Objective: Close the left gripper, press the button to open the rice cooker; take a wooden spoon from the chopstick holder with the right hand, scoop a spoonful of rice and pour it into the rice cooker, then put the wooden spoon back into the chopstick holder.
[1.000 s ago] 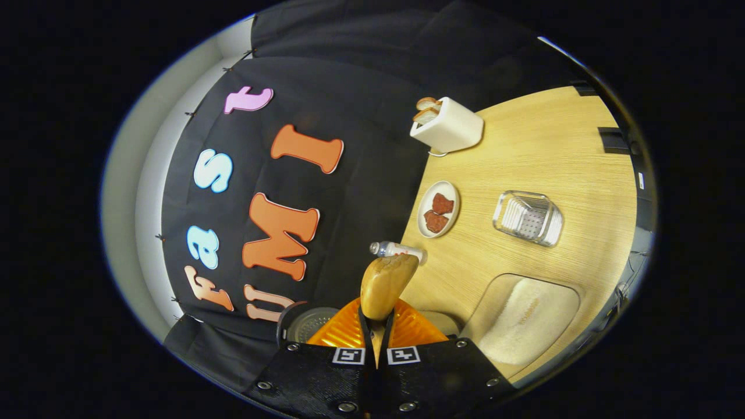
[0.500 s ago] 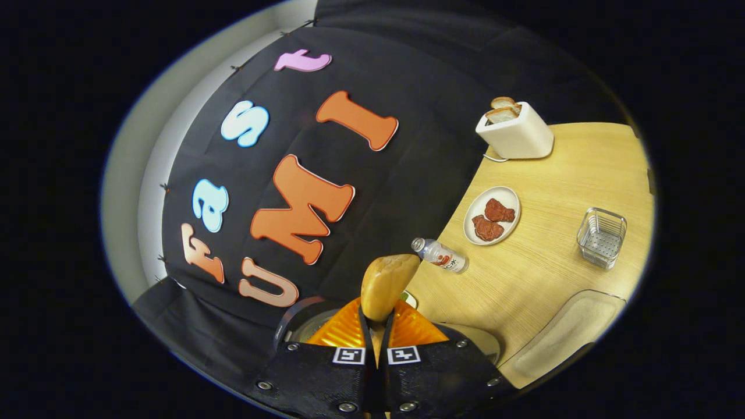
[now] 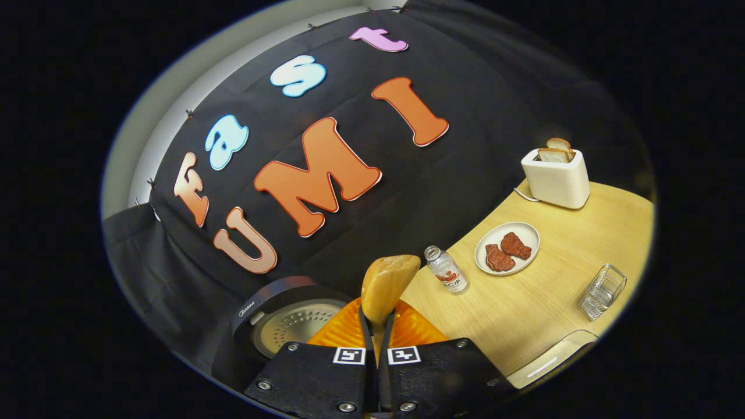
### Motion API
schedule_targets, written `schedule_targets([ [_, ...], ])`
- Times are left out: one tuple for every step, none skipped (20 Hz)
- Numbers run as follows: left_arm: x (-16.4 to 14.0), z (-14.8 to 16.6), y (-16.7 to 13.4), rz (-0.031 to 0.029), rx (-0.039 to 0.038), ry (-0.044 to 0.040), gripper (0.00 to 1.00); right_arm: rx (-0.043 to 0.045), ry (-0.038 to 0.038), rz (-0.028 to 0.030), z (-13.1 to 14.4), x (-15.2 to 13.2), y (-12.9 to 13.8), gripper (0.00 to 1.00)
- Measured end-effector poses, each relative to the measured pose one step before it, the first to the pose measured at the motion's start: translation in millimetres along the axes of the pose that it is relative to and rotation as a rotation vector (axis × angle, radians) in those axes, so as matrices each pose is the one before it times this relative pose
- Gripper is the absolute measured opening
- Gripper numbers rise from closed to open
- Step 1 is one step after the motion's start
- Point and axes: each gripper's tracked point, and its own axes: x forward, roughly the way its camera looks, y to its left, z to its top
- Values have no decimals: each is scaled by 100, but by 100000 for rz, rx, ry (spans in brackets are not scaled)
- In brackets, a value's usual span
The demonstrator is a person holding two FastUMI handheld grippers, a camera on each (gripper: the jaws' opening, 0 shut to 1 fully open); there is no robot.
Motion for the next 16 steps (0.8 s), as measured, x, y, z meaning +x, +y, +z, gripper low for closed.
schedule_targets([
  [110,-13,133,329,97,6,100,-3127,-734,261,59,169,298,0],
  [18,-15,28,58,66,30,100,-3135,-270,283,-4,61,293,0],
  [195,38,-37,-11,113,28,100,-2471,-93,531,-74,154,357,0],
  [75,28,35,8,82,-79,100,-1816,-90,510,-73,68,279,0],
  [84,85,-48,33,27,-69,100,-1548,127,608,-65,173,300,0],
  [175,-52,-113,-44,-24,-116,100,-1768,78,585,-93,31,307,0],
  [95,117,-20,12,55,-19,100,-2206,-40,520,-87,125,326,0],
  [8,45,63,88,13,-214,100,-1943,101,400,-55,36,211,0],
  [-46,120,15,-45,3,-103,100,-1948,-240,371,16,-6,192,0],
  [12,-4,-59,18,-155,-97,99,-2003,-321,260,-44,-6,181,0],
  [36,-4,-71,-42,-158,21,99,-2194,-281,323,-15,50,274,0],
  [-19,-28,5,-6,-78,-57,100,-2064,-339,382,56,19,166,0],
  [63,30,66,60,106,21,100,-1715,-198,484,51,-40,80,0],
  [-7,-19,-9,110,139,-60,100,-1613,-410,651,79,-7,192,0],
  [-85,18,-46,160,93,-113,100,-2282,-546,564,125,28,220,0],
  [19,24,-21,113,16,-131,100,-2748,-711,453,206,13,295,0],
])
